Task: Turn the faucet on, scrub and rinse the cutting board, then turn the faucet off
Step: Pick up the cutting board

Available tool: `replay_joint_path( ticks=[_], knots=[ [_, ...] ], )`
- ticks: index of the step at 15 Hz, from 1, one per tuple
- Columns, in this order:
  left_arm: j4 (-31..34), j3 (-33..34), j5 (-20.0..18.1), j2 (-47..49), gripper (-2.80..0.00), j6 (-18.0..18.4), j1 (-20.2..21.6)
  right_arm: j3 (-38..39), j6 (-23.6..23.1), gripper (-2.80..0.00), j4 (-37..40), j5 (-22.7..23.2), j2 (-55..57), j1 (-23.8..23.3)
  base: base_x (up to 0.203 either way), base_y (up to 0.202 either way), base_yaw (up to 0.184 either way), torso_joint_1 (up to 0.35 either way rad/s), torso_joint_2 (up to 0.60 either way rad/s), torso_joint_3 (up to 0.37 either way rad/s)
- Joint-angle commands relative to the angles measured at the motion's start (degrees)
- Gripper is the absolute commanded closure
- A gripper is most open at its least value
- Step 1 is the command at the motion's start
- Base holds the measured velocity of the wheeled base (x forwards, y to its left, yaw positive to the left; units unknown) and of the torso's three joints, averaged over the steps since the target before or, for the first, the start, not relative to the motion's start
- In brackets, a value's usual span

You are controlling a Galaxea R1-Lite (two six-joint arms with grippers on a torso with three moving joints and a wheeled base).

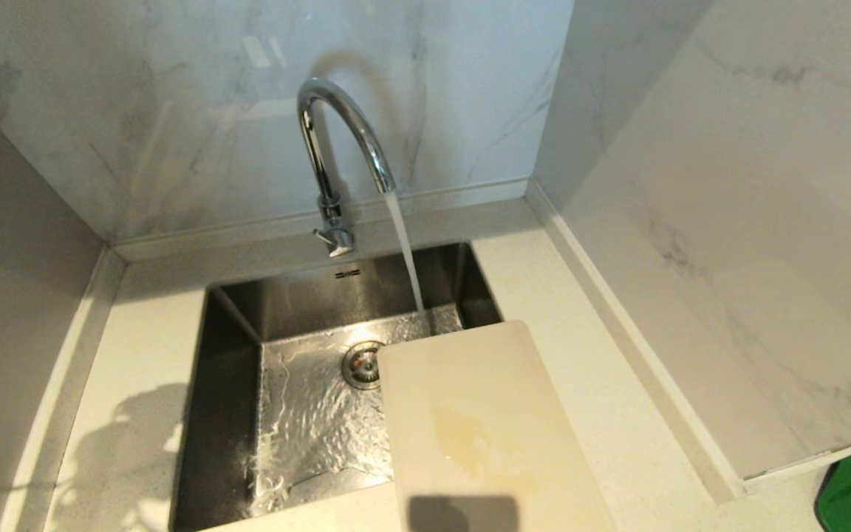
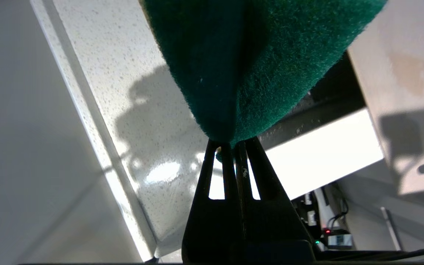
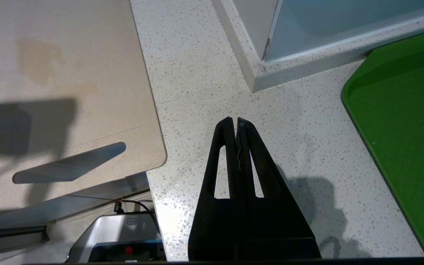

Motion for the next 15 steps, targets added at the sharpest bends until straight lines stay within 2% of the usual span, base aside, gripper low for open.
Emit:
replay_joint_path(
  ticks=[1,5,7,10,15],
  knots=[
    [-4.5,9.1,0.0,-7.5,0.0,0.8,-0.6,0.0,0.0,0.0,0.1,0.0,0.0,0.0,0.0,0.0,0.0,0.0,0.0,0.0],
    [-15.9,22.8,0.3,-14.1,0.0,1.2,-0.8,0.0,0.0,0.0,0.1,0.0,0.0,0.0,0.0,0.0,0.0,0.0,0.0,0.0],
    [-19.9,27.8,2.9,-16.2,0.0,1.2,-1.5,0.0,0.0,0.0,0.0,0.0,0.0,0.0,0.0,0.0,0.0,0.0,0.0,0.0],
    [-22.4,34.5,5.1,-21.6,0.0,1.1,-4.0,0.0,0.0,0.0,0.1,0.0,0.0,0.0,0.0,0.0,0.0,0.0,0.0,0.0],
    [-22.6,41.5,5.5,-31.1,0.0,1.0,-3.0,0.0,0.0,0.0,0.1,0.0,0.0,0.0,0.0,0.0,0.0,0.0,0.0,0.0]
  ],
)
